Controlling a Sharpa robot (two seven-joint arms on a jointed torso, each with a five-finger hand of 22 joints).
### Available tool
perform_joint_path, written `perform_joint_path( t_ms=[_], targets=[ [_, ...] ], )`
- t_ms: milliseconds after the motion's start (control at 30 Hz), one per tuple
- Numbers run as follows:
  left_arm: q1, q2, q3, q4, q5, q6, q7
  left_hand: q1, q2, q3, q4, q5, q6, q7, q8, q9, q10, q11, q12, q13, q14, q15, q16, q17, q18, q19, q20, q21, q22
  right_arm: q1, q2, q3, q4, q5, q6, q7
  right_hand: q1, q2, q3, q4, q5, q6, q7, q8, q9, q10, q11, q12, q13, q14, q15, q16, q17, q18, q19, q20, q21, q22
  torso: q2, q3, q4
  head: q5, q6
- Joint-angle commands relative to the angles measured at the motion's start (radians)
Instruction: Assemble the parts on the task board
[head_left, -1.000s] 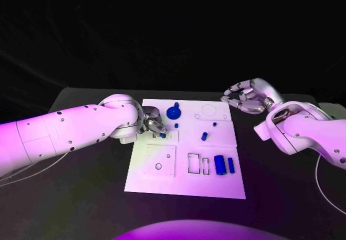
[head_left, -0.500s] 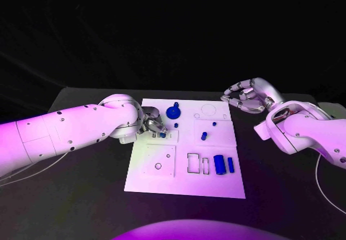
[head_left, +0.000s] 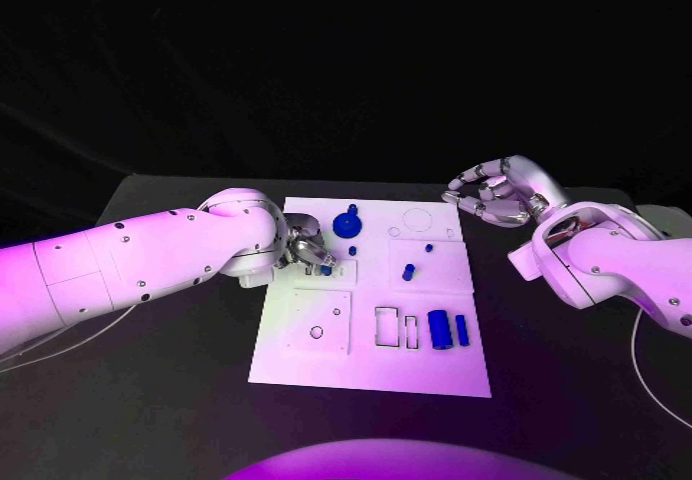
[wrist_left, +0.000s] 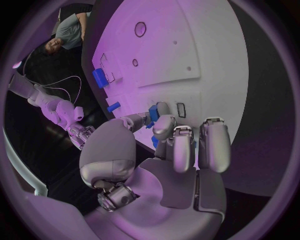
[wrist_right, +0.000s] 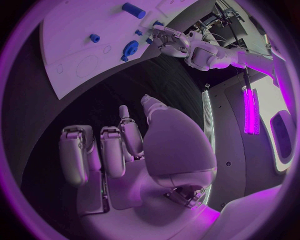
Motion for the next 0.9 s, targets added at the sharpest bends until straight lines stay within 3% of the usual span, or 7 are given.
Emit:
perform_joint_path(
  t_ms=[33, 333, 567, 900],
  targets=[
    [-0.006, 0.005, -0.004, 0.006, 0.015, 0.031, 0.004, 0.008, 0.009, 0.004, -0.009, 0.004, 0.004, -0.004, -0.004, 0.0, 0.006, 0.001, 0.004, 0.002, 0.104, -0.005, 0.005, 0.262, -0.008, 0.006, -0.003, 0.004, 0.0, -0.001, 0.0, 0.0, 0.001, -0.003, 0.005, 0.002, -0.011, 0.0, -0.007, -0.001, -0.004, -0.004, 0.0, 0.006, -0.001, 0.002, -0.003, 0.001, 0.057, 0.08, -0.005, -0.006, 0.163, 0.014, 0.064, -0.01, -0.004, 0.211, 0.0, 0.0001, 0.0, 0.0, -0.001],
    [-0.006, 0.004, -0.004, 0.013, 0.026, 0.028, 0.004, 0.038, 0.009, 0.061, -0.053, 0.017, 0.0, -0.005, -0.005, 0.003, 0.007, -0.001, 0.006, 0.005, 0.104, -0.008, 0.005, 0.263, -0.009, 0.007, -0.005, 0.005, 0.005, -0.001, 0.001, 0.0, 0.0, -0.003, 0.006, 0.001, -0.013, 0.001, -0.007, -0.001, -0.004, -0.004, 0.0, 0.007, -0.001, 0.003, -0.003, 0.002, 0.058, 0.08, -0.005, -0.005, 0.164, 0.014, 0.064, -0.01, -0.005, 0.211, 0.0, 0.0004, 0.0003, 0.0, -0.003],
    [-0.007, 0.002, -0.003, 0.018, 0.033, 0.026, 0.005, 0.041, 0.009, 0.078, -0.063, 0.022, 0.001, -0.005, -0.004, 0.004, 0.007, -0.001, 0.005, 0.005, 0.104, -0.008, 0.005, 0.263, -0.009, 0.007, -0.005, 0.005, 0.006, -0.002, 0.001, 0.0, 0.0, -0.003, 0.006, -0.001, -0.013, 0.001, -0.007, -0.002, -0.003, -0.005, 0.0, 0.007, -0.001, 0.003, -0.003, 0.002, 0.058, 0.08, -0.005, -0.006, 0.164, 0.014, 0.063, -0.01, -0.005, 0.211, 0.0, 0.0006, 0.0003, 0.001, -0.003],
    [-0.007, -0.001, -0.002, 0.021, 0.056, 0.014, 0.006, 0.045, 0.041, 0.144, -0.089, 0.028, 0.008, -0.005, -0.002, 0.006, 0.01, -0.001, 0.004, 0.005, 0.104, -0.008, 0.005, 0.263, -0.009, 0.009, -0.005, 0.007, 0.01, -0.002, 0.001, 0.0, -0.001, -0.003, 0.007, -0.002, -0.013, 0.003, -0.007, -0.002, -0.001, -0.005, 0.0, 0.007, -0.001, 0.003, -0.003, 0.002, 0.058, 0.08, -0.005, -0.005, 0.164, 0.014, 0.064, -0.01, -0.005, 0.211, 0.0, 0.0005, 0.0002, 0.001, -0.003]
  ],
)
